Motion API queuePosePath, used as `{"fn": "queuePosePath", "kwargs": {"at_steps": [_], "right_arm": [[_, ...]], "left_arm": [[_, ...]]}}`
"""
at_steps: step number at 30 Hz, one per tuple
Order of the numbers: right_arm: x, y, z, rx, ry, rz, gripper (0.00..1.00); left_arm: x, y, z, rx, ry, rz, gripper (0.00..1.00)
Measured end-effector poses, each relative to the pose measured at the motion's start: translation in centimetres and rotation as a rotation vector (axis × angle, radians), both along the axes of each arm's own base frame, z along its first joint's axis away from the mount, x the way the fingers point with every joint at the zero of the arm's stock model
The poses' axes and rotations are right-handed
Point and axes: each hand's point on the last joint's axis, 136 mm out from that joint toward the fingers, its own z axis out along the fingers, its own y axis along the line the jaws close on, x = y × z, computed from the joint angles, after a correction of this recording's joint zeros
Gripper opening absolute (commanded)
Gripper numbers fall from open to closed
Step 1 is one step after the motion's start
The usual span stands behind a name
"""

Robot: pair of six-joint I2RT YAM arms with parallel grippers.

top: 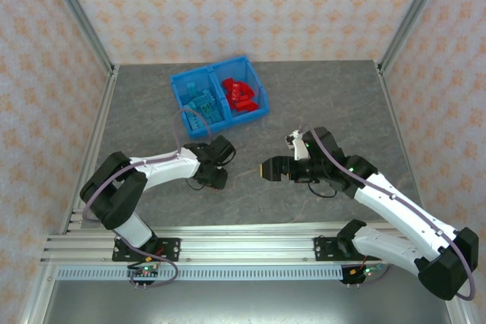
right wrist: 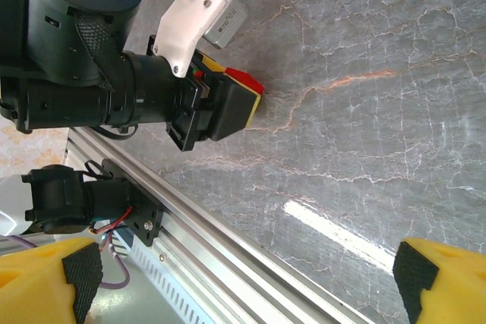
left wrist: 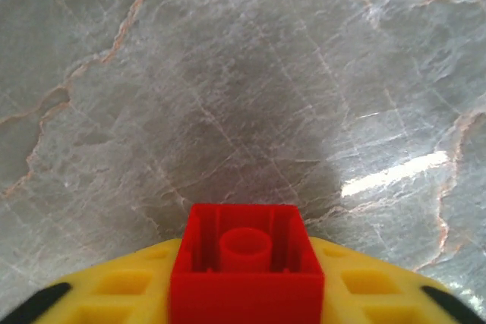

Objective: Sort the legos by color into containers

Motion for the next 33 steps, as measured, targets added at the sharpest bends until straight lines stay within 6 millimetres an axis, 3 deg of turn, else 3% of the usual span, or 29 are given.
{"fn": "queuePosePath", "kwargs": {"at_steps": [6,9,12,17,19,22,26,29,33], "right_arm": [[-0.1,0.0,-0.1,0.002,0.010,-0.004,0.99],[-0.1,0.2,0.1,0.012,0.011,-0.003,1.00],[0.1,0.3,0.5,0.027,-0.001,-0.006,1.00],[0.4,0.2,1.7,0.057,-0.046,-0.031,0.99],[0.5,0.1,2.1,0.064,-0.060,-0.039,0.99],[0.6,-0.1,2.4,0.066,-0.073,-0.050,0.99],[0.7,-0.4,2.7,0.067,-0.092,-0.064,0.99],[0.8,-0.5,2.8,0.064,-0.100,-0.072,0.99],[0.9,-0.6,2.7,0.059,-0.103,-0.077,0.99]], "left_arm": [[0.3,-0.2,0.4,-0.021,-0.022,0.026,0.25],[0.8,-0.6,1.9,-0.041,-0.063,0.028,0.23],[3.3,-1.9,6.0,-0.083,-0.177,0.029,0.20],[10.8,-4.9,17.0,-0.147,-0.477,0.039,0.16],[13.9,-5.7,20.4,-0.153,-0.563,0.058,0.16],[19.5,-6.2,23.4,-0.145,-0.648,0.113,0.16],[27.4,-5.4,22.7,-0.099,-0.683,0.198,0.15],[32.1,-4.8,20.2,-0.071,-0.681,0.239,0.15],[36.5,-4.8,16.5,-0.054,-0.684,0.259,0.15]]}}
